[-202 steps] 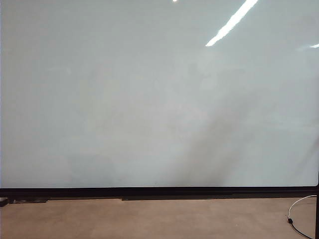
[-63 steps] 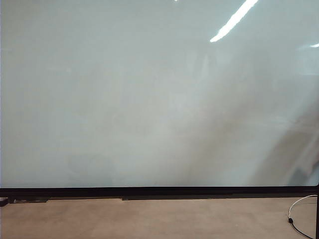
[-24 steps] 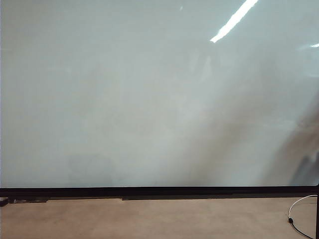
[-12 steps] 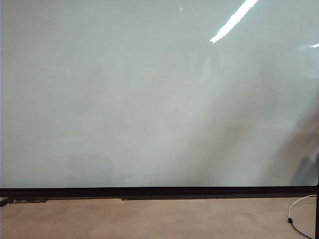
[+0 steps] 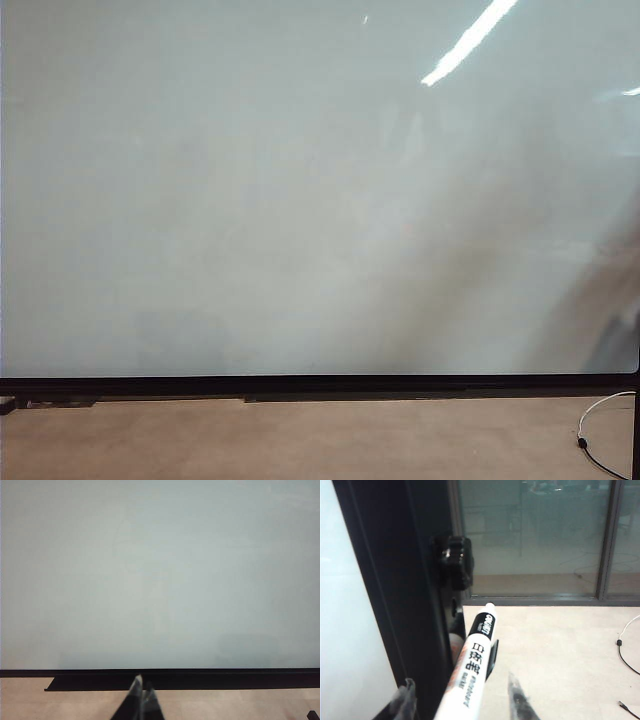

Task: Pick up the pen on the shelf to the right of the whiteboard and draw a check mark.

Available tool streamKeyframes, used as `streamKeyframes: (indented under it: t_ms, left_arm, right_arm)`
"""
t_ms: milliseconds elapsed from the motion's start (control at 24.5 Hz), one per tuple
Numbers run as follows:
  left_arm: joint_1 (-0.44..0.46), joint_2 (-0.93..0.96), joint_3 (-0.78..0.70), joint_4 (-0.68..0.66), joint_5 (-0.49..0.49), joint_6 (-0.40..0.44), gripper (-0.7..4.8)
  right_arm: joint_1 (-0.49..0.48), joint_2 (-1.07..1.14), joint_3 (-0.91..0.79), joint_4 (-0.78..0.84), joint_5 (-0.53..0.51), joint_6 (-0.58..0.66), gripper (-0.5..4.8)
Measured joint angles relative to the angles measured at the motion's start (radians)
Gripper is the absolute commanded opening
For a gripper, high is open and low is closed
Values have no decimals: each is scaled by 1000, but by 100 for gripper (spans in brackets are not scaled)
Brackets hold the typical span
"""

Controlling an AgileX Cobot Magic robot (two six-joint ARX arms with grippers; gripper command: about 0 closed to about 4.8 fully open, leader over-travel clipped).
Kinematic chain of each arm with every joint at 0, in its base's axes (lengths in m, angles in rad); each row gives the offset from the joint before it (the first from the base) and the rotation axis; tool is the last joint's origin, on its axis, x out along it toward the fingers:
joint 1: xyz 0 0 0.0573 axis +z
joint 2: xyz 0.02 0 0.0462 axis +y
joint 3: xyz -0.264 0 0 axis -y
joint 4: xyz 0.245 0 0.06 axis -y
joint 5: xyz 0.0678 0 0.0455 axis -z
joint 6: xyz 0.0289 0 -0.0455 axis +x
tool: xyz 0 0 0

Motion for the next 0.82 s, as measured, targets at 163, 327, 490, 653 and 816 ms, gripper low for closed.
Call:
streamKeyframes:
  t_ms: [163, 327, 490, 653, 816]
  left_arm:
    - [0, 0, 0, 0, 0, 0, -5]
    - [0, 0, 0, 0, 0, 0, -4]
    - [0, 0, 0, 0, 0, 0, -4]
    - [0, 0, 0, 0, 0, 0, -4]
    - [0, 0, 0, 0, 0, 0, -4]
  right_arm:
    - [0, -1, 0, 0, -1, 0, 233]
    - [0, -13, 0, 0, -3, 0, 229]
    - [0, -25, 0, 6, -3, 0, 229]
    - [0, -25, 0, 6, -3, 0, 224]
    - [1, -25, 0, 6, 1, 0, 206]
